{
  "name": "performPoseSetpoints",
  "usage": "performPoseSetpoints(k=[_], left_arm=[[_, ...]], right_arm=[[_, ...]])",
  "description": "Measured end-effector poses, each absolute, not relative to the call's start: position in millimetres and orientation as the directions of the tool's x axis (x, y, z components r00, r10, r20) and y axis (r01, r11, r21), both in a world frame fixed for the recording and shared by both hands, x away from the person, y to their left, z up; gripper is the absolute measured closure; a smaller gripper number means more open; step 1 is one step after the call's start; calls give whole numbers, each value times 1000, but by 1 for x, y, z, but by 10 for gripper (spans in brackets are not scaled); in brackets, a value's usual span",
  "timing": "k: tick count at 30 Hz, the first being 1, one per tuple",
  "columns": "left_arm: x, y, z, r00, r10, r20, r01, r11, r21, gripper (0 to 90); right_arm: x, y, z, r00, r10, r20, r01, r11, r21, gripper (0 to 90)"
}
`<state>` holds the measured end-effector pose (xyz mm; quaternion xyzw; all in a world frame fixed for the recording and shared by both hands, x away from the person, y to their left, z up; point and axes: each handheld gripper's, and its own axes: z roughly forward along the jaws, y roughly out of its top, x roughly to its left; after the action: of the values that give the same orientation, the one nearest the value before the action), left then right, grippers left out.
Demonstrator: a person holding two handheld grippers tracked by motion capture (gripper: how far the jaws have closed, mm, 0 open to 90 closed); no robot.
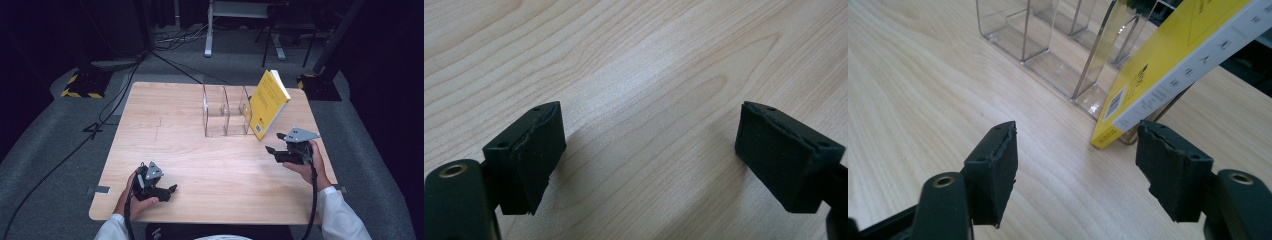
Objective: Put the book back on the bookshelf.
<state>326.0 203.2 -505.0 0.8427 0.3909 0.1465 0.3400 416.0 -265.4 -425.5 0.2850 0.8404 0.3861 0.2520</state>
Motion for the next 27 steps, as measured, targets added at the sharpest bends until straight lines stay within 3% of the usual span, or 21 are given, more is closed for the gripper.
performPoseSetpoints(k=[27], left_arm=[[326,203,-505,651,759,-18,559,-463,688,134]], right_arm=[[363,-304,-459,-748,617,-243,298,641,707,286]])
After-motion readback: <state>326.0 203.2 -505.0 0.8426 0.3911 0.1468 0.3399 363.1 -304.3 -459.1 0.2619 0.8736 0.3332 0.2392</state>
